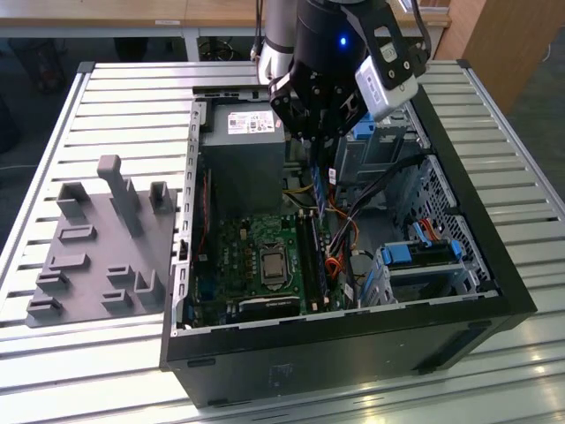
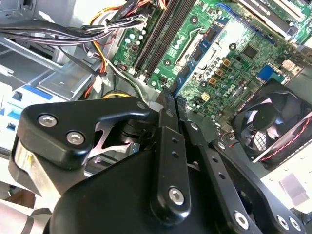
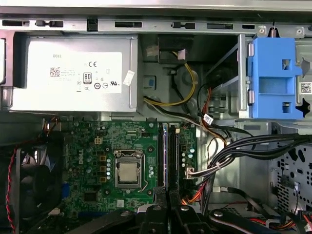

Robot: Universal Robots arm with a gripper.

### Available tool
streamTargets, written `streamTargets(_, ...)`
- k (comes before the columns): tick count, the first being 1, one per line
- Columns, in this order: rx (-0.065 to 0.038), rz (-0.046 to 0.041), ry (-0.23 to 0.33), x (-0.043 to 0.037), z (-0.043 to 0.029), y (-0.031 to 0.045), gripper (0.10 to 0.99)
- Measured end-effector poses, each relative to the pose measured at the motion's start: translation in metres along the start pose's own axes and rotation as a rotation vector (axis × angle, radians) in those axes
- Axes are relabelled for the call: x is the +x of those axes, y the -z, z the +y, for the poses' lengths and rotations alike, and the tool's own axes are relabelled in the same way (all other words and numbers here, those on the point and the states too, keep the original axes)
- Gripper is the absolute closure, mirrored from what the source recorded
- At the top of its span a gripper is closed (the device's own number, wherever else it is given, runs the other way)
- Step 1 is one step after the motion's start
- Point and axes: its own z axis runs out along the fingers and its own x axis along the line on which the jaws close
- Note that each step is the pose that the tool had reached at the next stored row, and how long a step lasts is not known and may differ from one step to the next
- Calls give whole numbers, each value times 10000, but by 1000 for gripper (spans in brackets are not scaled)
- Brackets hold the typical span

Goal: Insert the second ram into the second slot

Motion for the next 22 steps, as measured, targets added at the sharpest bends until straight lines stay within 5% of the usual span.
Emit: streamTargets(22, 0, 22, -7, 1, -22, -109, 949)
